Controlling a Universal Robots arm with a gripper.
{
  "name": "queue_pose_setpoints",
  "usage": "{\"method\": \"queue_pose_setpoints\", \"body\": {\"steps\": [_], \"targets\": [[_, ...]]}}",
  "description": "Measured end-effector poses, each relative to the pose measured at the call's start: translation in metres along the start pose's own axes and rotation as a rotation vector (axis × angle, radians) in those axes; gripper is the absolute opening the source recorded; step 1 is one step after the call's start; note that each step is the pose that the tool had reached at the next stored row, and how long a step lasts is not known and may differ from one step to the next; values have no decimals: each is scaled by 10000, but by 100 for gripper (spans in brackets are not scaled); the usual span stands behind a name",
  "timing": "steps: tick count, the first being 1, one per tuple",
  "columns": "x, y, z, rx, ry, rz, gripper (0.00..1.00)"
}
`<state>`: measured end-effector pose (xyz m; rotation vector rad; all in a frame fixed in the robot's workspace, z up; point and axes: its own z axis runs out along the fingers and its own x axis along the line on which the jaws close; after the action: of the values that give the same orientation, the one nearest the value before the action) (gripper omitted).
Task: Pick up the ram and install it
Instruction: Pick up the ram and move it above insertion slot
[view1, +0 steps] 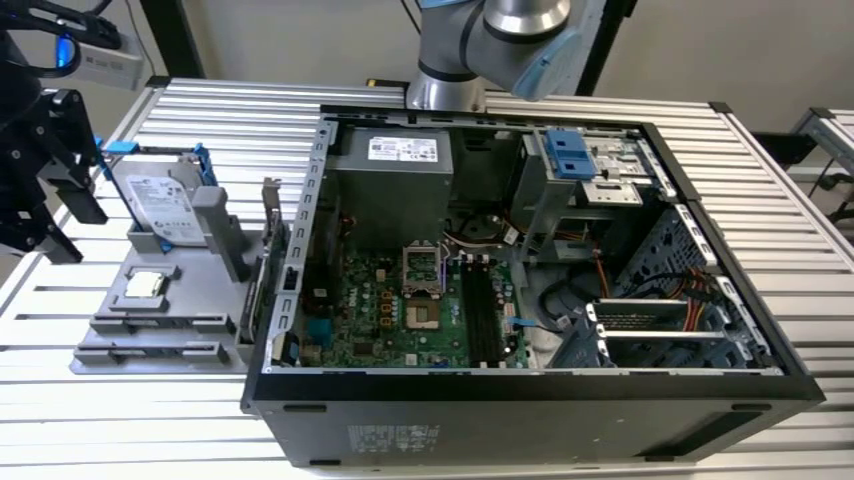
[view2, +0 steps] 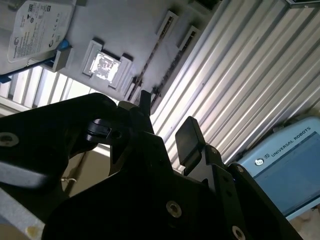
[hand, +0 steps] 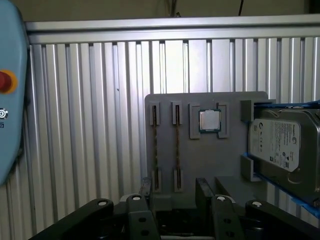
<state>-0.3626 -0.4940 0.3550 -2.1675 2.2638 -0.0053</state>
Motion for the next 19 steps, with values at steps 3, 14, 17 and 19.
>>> {"method": "queue_pose_setpoints", "body": {"steps": [3,14,17,19], "targets": [[0,0,17,-2,2,0,100],[0,1,66,-4,3,-1,100],[0,1,67,-3,2,-1,100],[0,1,70,-2,2,-1,100]]}}
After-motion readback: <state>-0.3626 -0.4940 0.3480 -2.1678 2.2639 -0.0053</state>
